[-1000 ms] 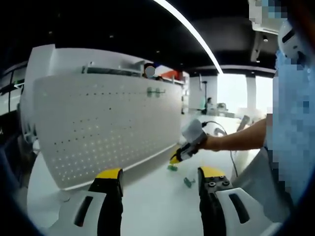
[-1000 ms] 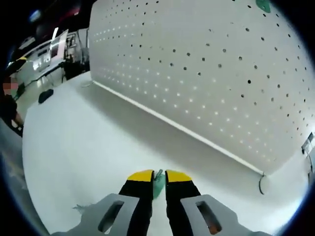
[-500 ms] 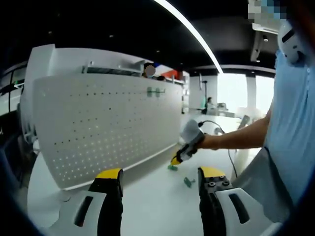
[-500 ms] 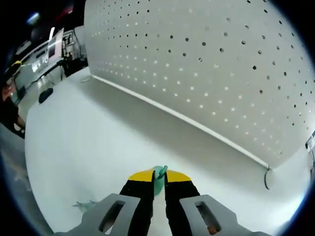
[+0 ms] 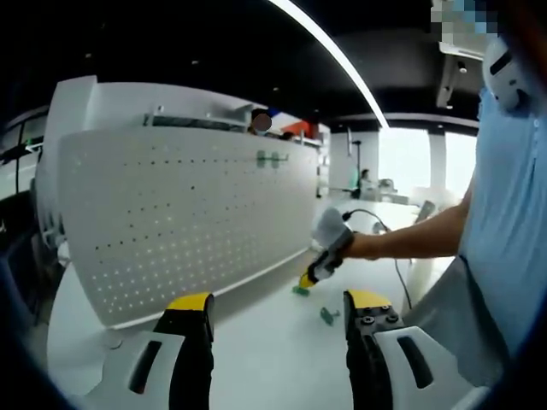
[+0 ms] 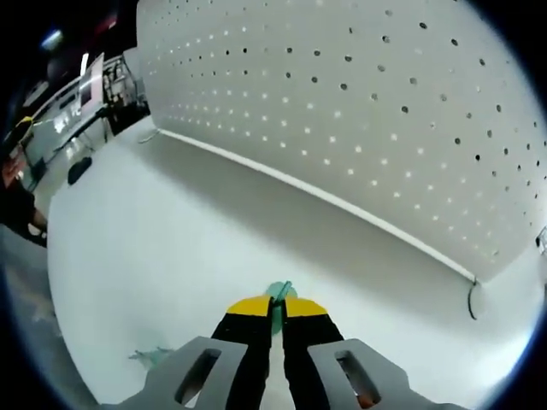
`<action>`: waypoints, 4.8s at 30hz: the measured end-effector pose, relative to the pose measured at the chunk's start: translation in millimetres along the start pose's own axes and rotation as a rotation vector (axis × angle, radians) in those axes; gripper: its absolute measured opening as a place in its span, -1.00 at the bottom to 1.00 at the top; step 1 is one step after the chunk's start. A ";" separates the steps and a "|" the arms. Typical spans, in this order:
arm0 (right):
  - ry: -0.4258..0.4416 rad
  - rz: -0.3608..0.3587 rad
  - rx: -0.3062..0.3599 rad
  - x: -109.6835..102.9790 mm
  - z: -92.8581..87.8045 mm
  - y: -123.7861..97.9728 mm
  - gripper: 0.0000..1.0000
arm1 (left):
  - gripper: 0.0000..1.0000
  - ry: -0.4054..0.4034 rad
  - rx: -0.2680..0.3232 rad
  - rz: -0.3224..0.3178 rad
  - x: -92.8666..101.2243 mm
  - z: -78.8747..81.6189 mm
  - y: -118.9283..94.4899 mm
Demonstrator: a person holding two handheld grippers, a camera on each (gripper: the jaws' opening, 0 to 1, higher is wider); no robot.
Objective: Insert the hook assembly into the mounting plate slot until the hook locks in place.
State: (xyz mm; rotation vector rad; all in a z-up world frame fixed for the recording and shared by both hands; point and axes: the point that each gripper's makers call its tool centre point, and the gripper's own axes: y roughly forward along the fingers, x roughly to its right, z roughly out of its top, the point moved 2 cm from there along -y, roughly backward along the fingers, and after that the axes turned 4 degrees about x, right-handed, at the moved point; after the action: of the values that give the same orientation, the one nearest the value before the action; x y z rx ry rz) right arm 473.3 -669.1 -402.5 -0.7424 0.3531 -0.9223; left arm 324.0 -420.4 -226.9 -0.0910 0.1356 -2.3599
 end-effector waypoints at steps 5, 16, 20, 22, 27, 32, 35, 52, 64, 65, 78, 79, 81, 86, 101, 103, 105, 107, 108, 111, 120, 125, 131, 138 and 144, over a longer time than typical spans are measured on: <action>0.005 0.000 0.002 0.7 -0.1 -0.1 -0.97 | 0.26 -0.001 -0.002 0.001 -0.3 -0.7 -0.6; 0.006 -0.013 0.080 5.5 11.7 -8.3 -0.98 | 0.26 0.003 -0.004 -0.005 0.9 -0.1 0.9; 0.003 -0.027 0.119 8.7 20.1 -15.5 -0.98 | 0.26 0.005 -0.002 -0.005 1.1 1.4 1.5; 0.001 -0.032 0.135 9.0 23.5 -18.9 -0.98 | 0.26 0.007 0.000 -0.008 1.8 2.5 2.1; -0.007 -0.050 0.202 11.5 36.5 -29.8 -0.98 | 0.26 0.011 -0.001 -0.011 2.8 3.9 3.2; -0.031 -0.077 0.292 15.2 58.1 -47.6 -0.98 | 0.26 0.016 0.000 -0.012 3.4 6.0 3.8; -0.049 -0.094 0.341 17.2 71.4 -59.6 -0.98 | 0.26 0.020 -0.001 -0.012 3.2 6.9 4.3; -0.137 -0.169 0.603 15.1 141.0 -127.9 -0.98 | 0.26 0.030 0.005 -0.017 5.9 12.3 4.6; -0.182 -0.231 0.733 15.4 173.5 -170.7 -0.98 | 0.26 0.038 0.010 -0.018 7.9 15.7 3.5; -0.185 -0.240 0.745 16.3 176.2 -174.5 -0.98 | 0.26 0.038 0.010 -0.018 7.8 15.9 3.5; -0.217 -0.335 0.866 33.1 197.2 -215.4 -0.98 | 0.26 0.041 0.010 -0.020 6.7 17.5 5.5; -0.220 -0.341 0.871 33.6 197.7 -217.9 -0.98 | 0.26 0.040 0.011 -0.020 6.7 17.6 5.7; -0.228 -0.356 0.896 37.2 200.8 -223.9 -0.98 | 0.26 0.040 0.011 -0.021 6.6 17.7 6.0; -0.280 -0.412 0.935 42.2 206.5 -236.6 -0.98 | 0.26 0.041 0.009 -0.021 7.0 17.9 6.7; -0.323 -0.513 1.028 60.6 214.5 -257.2 -0.98 | 0.26 0.043 0.001 -0.016 6.8 17.9 6.1; -0.338 -0.526 1.040 62.8 215.1 -258.5 -0.98 | 0.26 0.042 0.000 -0.015 6.4 17.8 6.5; -0.357 -0.539 1.043 65.5 215.5 -258.7 -0.98 | 0.26 0.042 0.000 -0.015 6.3 17.6 6.9; -0.382 -0.559 1.061 67.2 216.8 -260.9 -0.98 | 0.26 0.042 -0.002 -0.015 6.3 17.2 7.4; -0.387 -0.562 1.058 68.0 216.9 -260.4 -0.98 | 0.26 0.042 -0.004 -0.015 6.2 17.0 7.5; -0.401 -0.577 1.061 71.7 217.4 -259.5 -0.98 | 0.26 0.041 -0.005 -0.014 6.0 16.8 7.2; -0.440 -0.620 1.071 86.8 222.3 -252.4 -0.99 | 0.26 0.043 -0.015 -0.010 4.7 16.3 6.6; -0.421 -0.634 1.068 101.1 224.4 -248.1 -0.99 | 0.26 0.044 -0.020 -0.011 5.0 16.7 7.5; -0.416 -0.637 1.075 111.1 228.8 -242.7 -0.99 | 0.26 0.045 -0.025 -0.010 4.9 16.5 8.6; -0.404 -0.630 1.069 121.4 229.5 -229.7 -0.99 | 0.25 0.044 -0.030 -0.006 5.4 16.0 8.6; -0.389 -0.622 1.057 131.8 232.8 -217.3 -0.99 | 0.25 0.039 -0.034 0.001 3.7 13.9 8.1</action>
State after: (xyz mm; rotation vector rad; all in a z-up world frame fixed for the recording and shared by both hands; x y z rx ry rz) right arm 553.3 -761.8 -80.3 -0.0069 -0.7255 -1.3235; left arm 328.4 -429.7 -214.0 -0.0615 0.1941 -2.3598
